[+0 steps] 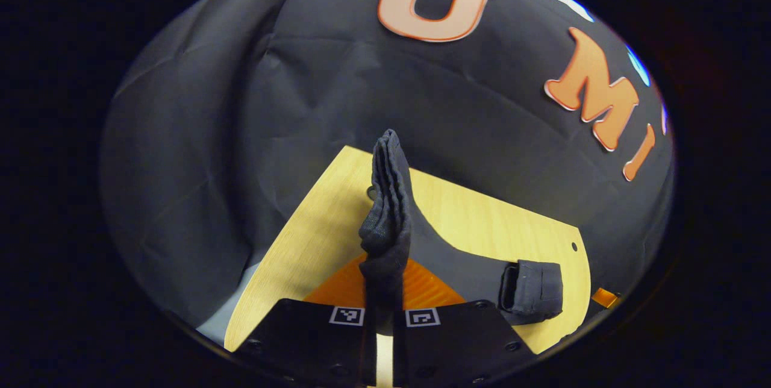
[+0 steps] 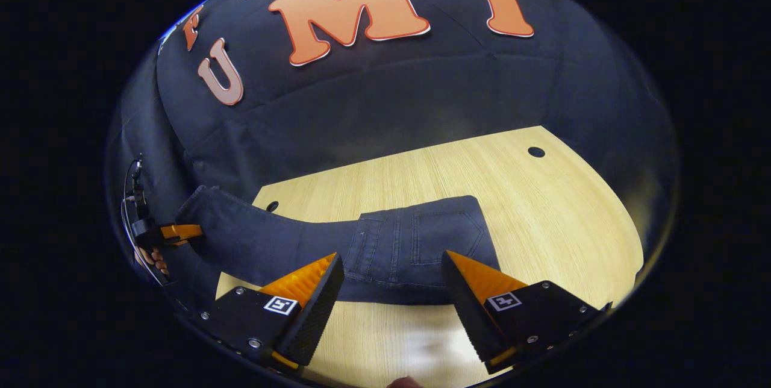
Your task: Grasp the waist and the cuffs of the jeans and fold them to make the two legs overlap; first hold the waist and fold one-third of the jeans toward the cuffs, then hold the cuffs and fold the remaining one-third in the same direction to finish folding.
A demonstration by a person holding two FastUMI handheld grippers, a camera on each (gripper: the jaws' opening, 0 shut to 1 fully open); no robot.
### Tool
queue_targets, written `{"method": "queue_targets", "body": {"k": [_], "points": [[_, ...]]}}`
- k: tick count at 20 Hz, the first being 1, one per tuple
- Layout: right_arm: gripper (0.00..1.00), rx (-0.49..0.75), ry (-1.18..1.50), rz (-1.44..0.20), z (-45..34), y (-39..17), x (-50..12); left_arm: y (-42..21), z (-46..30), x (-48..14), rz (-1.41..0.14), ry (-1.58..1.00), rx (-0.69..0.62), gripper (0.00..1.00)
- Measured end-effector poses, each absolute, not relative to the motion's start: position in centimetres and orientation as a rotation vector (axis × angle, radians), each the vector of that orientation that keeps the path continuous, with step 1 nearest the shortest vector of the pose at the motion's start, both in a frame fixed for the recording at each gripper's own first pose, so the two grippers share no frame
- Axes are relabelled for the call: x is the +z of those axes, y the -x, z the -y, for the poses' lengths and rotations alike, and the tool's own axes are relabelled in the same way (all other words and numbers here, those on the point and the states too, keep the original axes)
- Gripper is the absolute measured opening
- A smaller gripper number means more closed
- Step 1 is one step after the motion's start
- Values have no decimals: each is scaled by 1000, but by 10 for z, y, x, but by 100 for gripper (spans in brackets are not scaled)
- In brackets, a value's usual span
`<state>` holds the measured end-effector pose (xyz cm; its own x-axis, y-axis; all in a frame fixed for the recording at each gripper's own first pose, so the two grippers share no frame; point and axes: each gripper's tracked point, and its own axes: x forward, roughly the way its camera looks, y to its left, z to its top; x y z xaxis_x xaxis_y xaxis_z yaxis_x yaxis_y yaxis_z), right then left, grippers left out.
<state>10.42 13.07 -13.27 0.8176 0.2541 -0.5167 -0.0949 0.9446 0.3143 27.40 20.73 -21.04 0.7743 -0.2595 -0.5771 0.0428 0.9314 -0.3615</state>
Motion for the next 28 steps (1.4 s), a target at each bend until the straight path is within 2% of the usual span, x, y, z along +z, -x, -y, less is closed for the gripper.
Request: {"method": "queue_targets", "body": {"k": [6,15,22,28], "points": [[99,197,-248,-550,-105,-108,-125,-253,-158,-159,-608,325,-247,10],[98,200,-199,-529,-61,-107,-128,-234,-25,-89,-568,281,-414,10],[99,199,-215,-532,-32,-111,-134,-219,86,-85,-601,203,-533,10],[99,187,-226,-544,-2,-118,-144,-204,171,-117,-671,112,-619,10]]}}
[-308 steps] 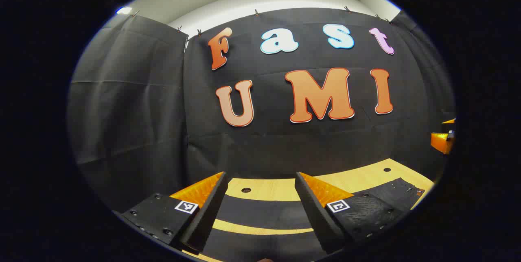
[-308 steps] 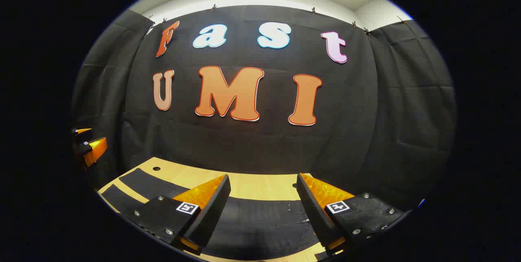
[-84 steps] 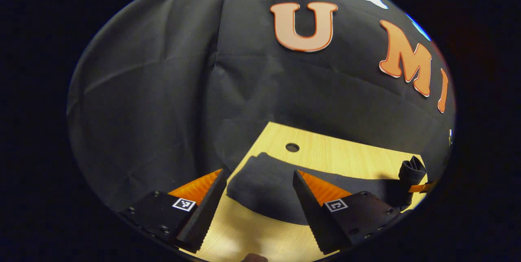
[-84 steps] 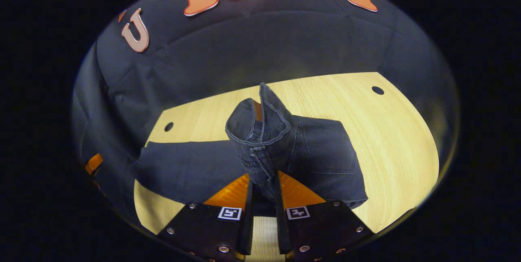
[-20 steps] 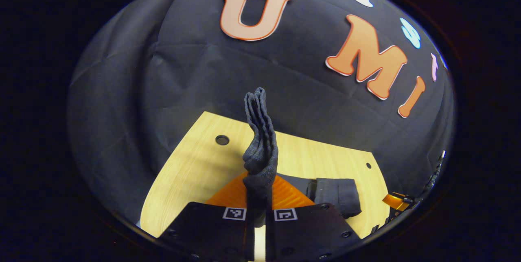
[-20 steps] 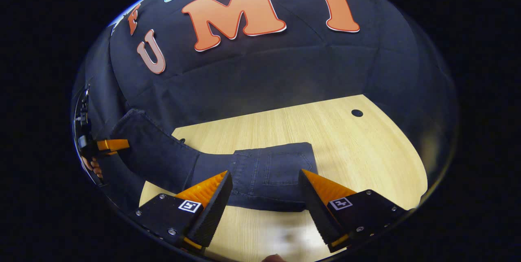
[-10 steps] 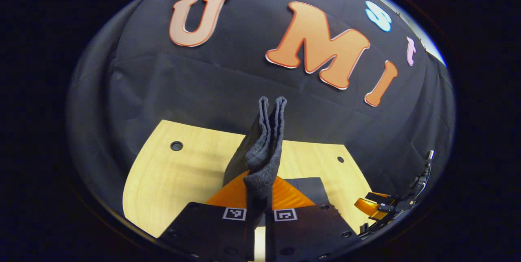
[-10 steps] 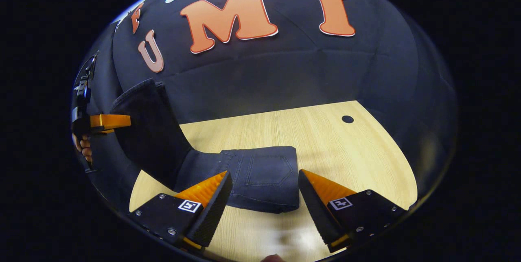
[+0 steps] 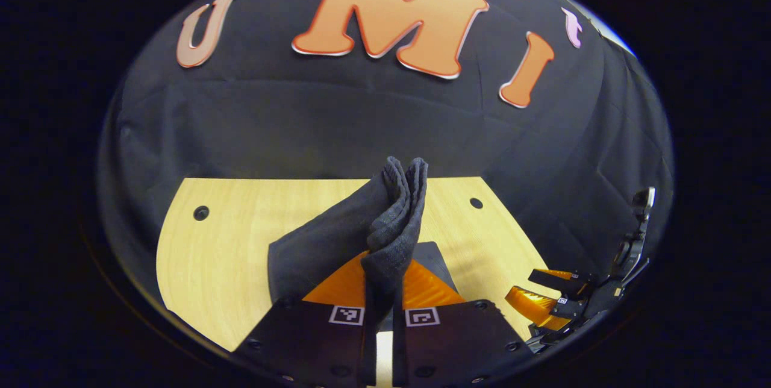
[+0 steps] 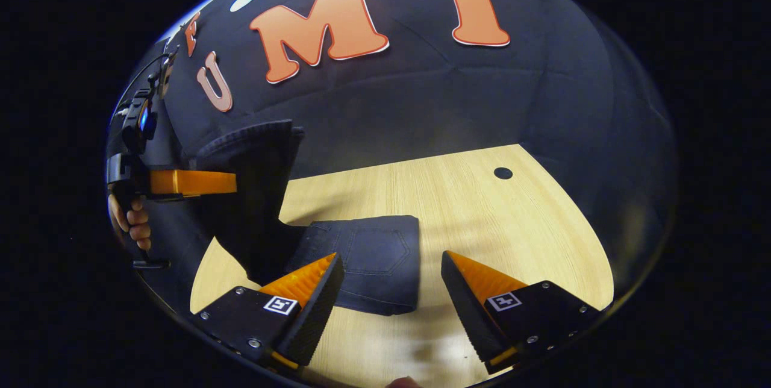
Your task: Grasp the waist and the cuffs of the jeans and fold them to make the two legs overlap; first hold the waist and fold one-third of the jeans toward the cuffs, then hold the cuffs and fold the remaining one-third in the same direction to finish folding.
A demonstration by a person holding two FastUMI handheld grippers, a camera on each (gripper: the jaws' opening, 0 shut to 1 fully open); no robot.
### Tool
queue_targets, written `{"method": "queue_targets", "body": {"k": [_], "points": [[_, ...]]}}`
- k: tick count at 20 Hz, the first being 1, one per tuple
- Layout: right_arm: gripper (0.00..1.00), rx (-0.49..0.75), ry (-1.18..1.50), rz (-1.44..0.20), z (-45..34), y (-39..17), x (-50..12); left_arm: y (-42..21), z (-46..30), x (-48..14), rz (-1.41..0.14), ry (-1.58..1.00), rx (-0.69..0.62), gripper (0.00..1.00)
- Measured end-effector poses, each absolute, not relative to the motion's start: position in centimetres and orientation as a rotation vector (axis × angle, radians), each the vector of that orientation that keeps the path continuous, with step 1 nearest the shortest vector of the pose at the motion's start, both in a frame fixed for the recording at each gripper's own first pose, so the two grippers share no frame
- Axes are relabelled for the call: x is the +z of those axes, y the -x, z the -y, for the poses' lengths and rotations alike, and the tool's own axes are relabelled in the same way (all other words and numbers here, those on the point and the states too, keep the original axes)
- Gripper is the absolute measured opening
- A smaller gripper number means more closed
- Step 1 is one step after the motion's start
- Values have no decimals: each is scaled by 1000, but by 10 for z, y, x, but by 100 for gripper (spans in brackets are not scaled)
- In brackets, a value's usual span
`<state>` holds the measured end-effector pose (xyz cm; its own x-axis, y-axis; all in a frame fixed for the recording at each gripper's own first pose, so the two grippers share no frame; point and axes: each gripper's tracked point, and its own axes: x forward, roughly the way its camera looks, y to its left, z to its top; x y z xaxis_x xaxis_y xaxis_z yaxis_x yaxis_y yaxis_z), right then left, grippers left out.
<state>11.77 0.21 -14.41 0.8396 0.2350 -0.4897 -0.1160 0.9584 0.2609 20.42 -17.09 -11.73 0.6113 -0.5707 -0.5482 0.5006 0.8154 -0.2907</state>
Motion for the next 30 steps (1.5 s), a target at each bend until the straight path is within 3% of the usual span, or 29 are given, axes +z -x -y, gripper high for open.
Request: {"method": "queue_targets", "body": {"k": [15,18,21,22,24,30], "points": [[99,154,-256,-606,41,-124,-179,-165,304,-257,-914,-93,-699,13],[99,160,-257,-607,39,-125,-179,-148,309,-260,-918,-120,-749,35],[99,171,-258,-591,31,-127,-174,-141,301,-242,-886,-63,-790,46],[99,171,-250,-586,29,-127,-171,-137,294,-228,-861,-31,-800,64],[99,180,-244,-566,21,-128,-164,-144,272,-206,-802,-20,-785,75],[99,207,-154,-435,-4,-127,-120,-159,196,-133,-544,5,-659,81]]}}
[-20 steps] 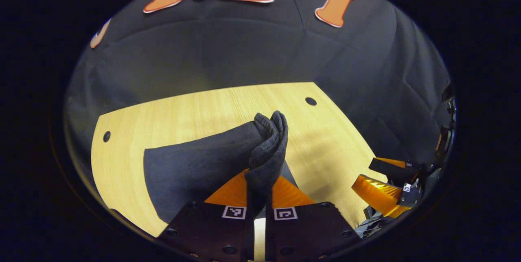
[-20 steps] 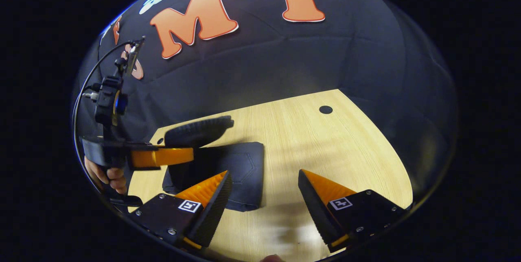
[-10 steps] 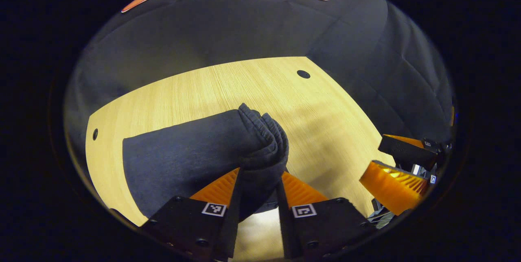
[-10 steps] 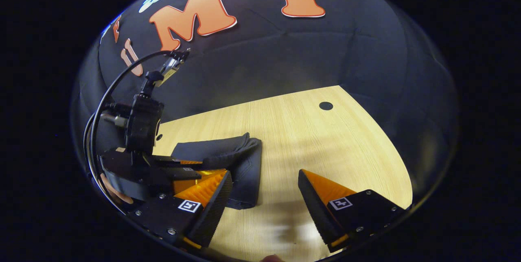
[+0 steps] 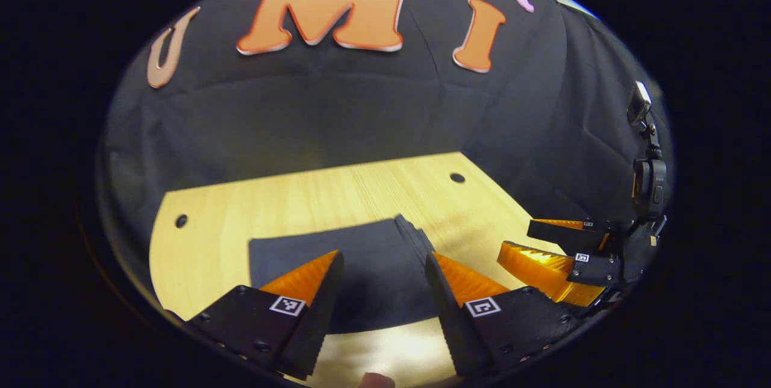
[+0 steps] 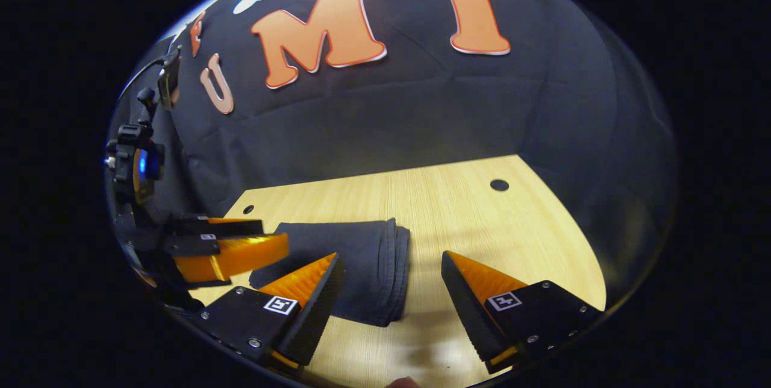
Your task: Grasp the waist and the cuffs of the jeans and fold them to make the two legs overlap; first hold the waist and fold one-third of the jeans toward the cuffs, then hold the cuffs and fold the remaining one-third in the same direction to finish folding.
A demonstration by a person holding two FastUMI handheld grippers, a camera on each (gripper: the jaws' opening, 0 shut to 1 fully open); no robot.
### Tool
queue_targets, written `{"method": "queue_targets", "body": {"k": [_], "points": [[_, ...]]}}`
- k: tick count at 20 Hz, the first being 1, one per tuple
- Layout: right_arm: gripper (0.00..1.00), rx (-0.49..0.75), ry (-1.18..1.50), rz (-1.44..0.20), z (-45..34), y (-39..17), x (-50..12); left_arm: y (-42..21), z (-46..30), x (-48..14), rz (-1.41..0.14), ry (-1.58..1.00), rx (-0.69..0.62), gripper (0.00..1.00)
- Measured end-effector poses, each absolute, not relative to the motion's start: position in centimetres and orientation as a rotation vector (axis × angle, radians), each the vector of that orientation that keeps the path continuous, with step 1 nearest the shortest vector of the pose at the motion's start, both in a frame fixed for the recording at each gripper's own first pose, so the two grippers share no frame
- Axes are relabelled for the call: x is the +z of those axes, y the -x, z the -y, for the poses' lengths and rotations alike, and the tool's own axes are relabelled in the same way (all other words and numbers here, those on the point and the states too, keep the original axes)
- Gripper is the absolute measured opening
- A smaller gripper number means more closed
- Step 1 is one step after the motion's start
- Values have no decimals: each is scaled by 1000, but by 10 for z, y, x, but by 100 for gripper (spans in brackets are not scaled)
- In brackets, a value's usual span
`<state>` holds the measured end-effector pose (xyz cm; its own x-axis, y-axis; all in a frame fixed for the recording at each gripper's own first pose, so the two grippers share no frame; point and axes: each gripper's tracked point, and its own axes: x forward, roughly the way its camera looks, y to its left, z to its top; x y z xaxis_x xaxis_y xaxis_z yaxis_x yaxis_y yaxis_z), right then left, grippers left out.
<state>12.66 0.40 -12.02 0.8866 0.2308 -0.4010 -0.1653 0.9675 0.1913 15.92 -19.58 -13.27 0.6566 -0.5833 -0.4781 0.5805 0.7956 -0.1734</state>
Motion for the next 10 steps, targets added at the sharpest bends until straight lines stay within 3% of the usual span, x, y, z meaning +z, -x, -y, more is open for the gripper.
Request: {"method": "queue_targets", "body": {"k": [2,10], "points": [[98,220,-104,-368,-15,-124,-98,-159,169,-113,-487,1,-600,95],[98,269,-40,-132,-50,-104,-22,-141,72,-55,-220,45,-362,95]]}}
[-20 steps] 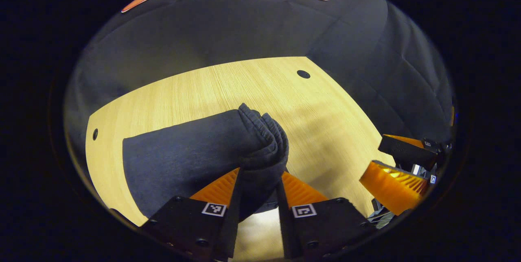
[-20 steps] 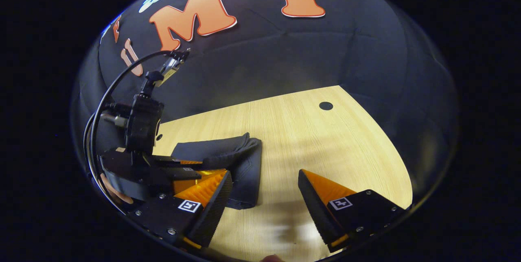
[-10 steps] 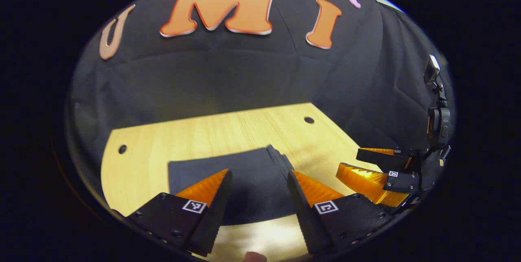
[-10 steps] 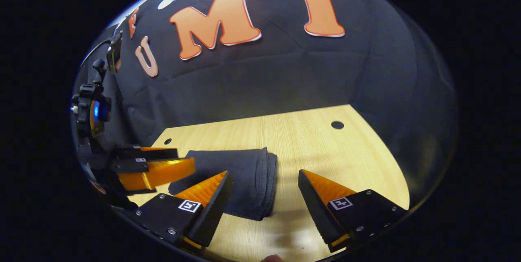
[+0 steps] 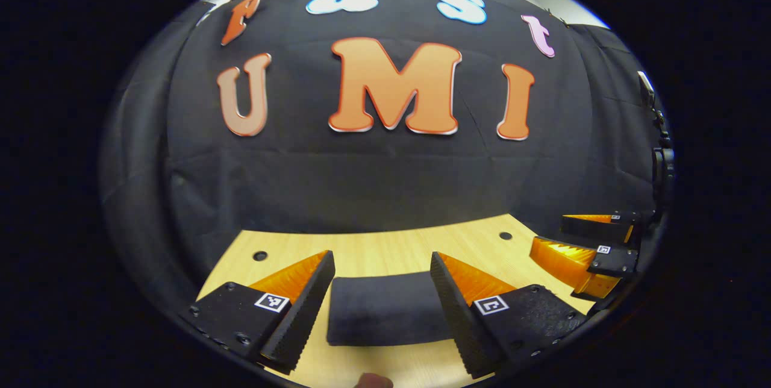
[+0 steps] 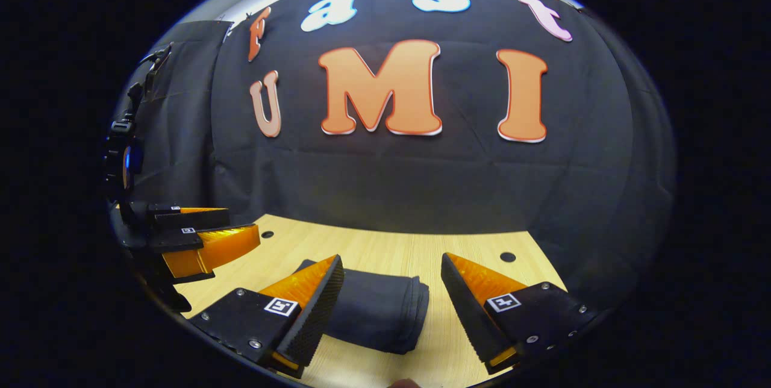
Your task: Grasp the waist and the cuffs of the jeans and fold them to make the two legs overlap; first hold the waist and fold one-third of the jeans toward the cuffs, then hold the cuffs and fold the remaining one-third in the same direction to finish folding.
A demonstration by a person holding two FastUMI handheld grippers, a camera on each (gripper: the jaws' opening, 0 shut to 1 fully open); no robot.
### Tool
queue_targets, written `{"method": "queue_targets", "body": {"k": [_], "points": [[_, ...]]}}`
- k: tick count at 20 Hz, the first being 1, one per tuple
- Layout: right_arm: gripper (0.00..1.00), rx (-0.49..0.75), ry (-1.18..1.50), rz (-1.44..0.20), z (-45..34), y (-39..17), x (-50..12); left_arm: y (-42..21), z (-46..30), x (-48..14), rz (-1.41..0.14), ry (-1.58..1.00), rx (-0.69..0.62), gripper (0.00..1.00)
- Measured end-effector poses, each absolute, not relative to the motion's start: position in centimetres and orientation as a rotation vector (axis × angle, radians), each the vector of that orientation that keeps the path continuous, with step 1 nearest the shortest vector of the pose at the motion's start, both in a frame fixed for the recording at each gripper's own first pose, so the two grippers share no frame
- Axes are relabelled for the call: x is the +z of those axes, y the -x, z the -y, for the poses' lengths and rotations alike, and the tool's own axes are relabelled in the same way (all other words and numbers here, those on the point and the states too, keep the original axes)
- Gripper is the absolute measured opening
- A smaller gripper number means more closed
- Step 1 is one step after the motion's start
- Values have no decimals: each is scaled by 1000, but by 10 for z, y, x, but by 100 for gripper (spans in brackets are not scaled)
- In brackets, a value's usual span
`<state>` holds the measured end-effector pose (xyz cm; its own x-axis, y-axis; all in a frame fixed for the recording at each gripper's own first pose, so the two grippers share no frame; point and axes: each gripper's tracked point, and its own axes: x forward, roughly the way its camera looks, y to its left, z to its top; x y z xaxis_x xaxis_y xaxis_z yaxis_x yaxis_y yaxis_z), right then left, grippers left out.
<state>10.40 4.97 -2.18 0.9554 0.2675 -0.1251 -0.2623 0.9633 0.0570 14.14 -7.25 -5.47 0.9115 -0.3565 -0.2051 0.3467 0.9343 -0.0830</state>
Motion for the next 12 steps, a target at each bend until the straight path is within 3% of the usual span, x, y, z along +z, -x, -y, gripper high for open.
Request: {"method": "queue_targets", "body": {"k": [2,3,4,8,12], "points": [[98,283,-45,-100,-55,-98,-15,-136,57,-45,-158,57,-321,95],[98,285,-44,-92,-56,-96,-13,-131,51,-41,-128,66,-306,91],[98,283,-39,-82,-56,-94,-14,-124,43,-36,-97,72,-294,95],[98,277,-23,-31,-61,-88,-9,-102,9,-25,21,61,-213,95],[98,281,-38,-34,-66,-79,-17,-85,-13,-30,54,60,-153,90]]}}
